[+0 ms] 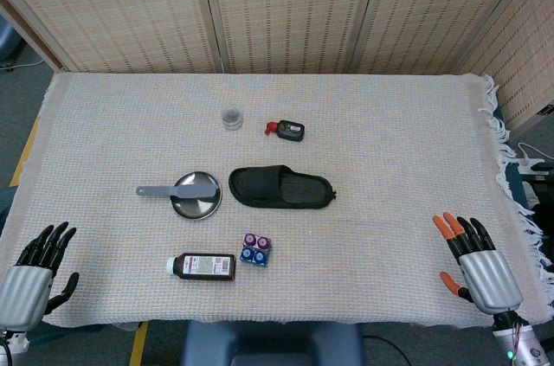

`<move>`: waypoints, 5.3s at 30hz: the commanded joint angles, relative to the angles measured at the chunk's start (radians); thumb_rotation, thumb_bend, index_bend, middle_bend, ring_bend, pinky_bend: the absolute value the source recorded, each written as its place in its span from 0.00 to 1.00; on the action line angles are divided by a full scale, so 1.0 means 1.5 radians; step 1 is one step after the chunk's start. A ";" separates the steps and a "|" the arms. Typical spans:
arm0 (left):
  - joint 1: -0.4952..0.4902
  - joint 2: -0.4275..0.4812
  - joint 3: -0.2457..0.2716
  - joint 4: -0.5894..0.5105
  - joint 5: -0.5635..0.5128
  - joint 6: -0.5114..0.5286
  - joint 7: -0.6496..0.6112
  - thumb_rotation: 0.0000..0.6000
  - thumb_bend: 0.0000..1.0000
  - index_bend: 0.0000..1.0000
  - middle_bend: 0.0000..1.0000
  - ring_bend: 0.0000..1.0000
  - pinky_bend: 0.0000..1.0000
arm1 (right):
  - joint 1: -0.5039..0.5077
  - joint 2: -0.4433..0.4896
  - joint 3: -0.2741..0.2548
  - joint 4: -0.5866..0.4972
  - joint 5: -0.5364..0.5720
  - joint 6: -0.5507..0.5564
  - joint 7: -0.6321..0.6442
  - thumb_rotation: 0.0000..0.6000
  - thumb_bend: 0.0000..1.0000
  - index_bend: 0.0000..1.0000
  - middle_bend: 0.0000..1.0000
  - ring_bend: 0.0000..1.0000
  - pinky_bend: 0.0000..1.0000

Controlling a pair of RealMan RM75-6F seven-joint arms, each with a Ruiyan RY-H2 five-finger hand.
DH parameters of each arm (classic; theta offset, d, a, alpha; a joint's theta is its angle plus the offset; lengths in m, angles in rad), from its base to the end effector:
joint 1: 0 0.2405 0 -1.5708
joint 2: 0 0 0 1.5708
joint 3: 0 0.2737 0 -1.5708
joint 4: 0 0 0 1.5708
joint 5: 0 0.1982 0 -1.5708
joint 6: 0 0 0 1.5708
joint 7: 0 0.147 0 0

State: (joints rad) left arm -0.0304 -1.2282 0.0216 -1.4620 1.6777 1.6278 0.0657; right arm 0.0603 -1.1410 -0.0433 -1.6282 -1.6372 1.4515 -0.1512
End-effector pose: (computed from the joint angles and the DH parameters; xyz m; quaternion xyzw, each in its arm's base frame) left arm -0.3231 0.1517 0.1519 -0.6393 -0.3146 -0.3970 0.5785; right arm -0.3120 -0.1553 0.1446 0.6751 -0.3620 0.3374 0.5471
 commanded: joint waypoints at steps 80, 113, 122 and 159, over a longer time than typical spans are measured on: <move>-0.451 -0.406 -0.161 0.294 -0.349 -0.390 0.379 1.00 0.38 0.35 0.35 0.88 1.00 | 0.038 -0.024 0.014 0.032 0.115 -0.106 -0.026 1.00 0.18 0.00 0.00 0.00 0.00; -0.458 -0.359 -0.170 0.167 -0.319 -0.318 0.422 1.00 0.38 0.57 0.59 0.89 1.00 | 0.279 -0.175 0.102 0.186 0.079 -0.329 0.061 1.00 0.59 0.00 0.00 0.00 0.00; -0.476 -0.360 -0.177 0.142 -0.326 -0.318 0.452 1.00 0.37 0.57 0.58 0.89 1.00 | 0.377 -0.274 0.116 0.260 0.108 -0.429 0.024 1.00 0.73 0.00 0.00 0.00 0.00; -0.558 -0.499 -0.194 0.270 -0.320 -0.332 0.395 1.00 0.38 0.53 0.53 0.91 1.00 | 0.441 -0.295 0.069 0.245 0.207 -0.494 -0.128 1.00 0.80 0.00 0.00 0.00 0.00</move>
State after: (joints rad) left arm -0.8602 -1.9605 -0.2678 -1.0742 1.1876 1.1212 0.6708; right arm 0.7210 -1.5843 0.0605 -1.2605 -1.3267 0.7098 -0.3434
